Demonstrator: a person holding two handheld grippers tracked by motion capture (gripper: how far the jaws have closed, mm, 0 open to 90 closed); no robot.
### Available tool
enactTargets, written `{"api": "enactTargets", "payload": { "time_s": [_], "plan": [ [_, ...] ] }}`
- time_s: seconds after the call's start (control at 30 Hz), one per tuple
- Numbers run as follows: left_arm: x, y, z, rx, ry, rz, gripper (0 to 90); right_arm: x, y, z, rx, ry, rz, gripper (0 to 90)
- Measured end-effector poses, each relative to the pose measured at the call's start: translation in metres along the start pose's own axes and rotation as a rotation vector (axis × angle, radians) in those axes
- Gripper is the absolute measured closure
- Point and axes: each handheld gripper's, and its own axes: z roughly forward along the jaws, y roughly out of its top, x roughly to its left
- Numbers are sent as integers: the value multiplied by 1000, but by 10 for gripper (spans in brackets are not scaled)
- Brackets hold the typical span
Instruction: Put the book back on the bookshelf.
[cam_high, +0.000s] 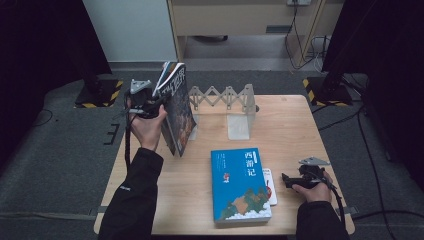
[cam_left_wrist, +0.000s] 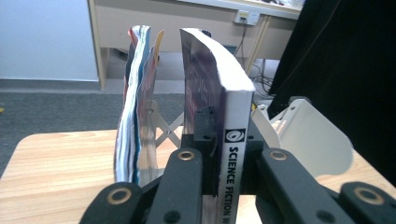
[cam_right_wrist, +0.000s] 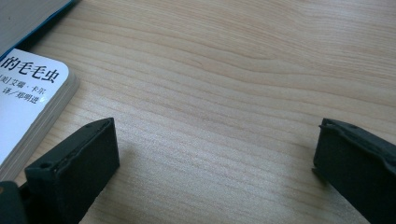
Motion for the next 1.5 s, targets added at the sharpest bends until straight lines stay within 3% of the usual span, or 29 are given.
{"api": "enactTargets", "payload": {
  "time_s": [0.3, 0.7, 1.2, 1.3, 1.5],
  "plan": [
    [-2, -6, 15, -2, 44, 9, 820, 0, 0, 0, 0, 0, 2, 3],
    [-3, -11, 15, 22, 72, 57, 819, 0, 0, 0, 2, 1, 4, 3],
    [-8, -21, 13, -5, 44, -3, 819, 0, 0, 0, 1, 0, 3, 2],
    [-9, -22, 13, -9, 48, 5, 819, 0, 0, 0, 1, 0, 1, 2],
    [-4, -27, 8, 24, 25, 4, 817, 0, 0, 0, 1, 0, 1, 2]
  ]
}}
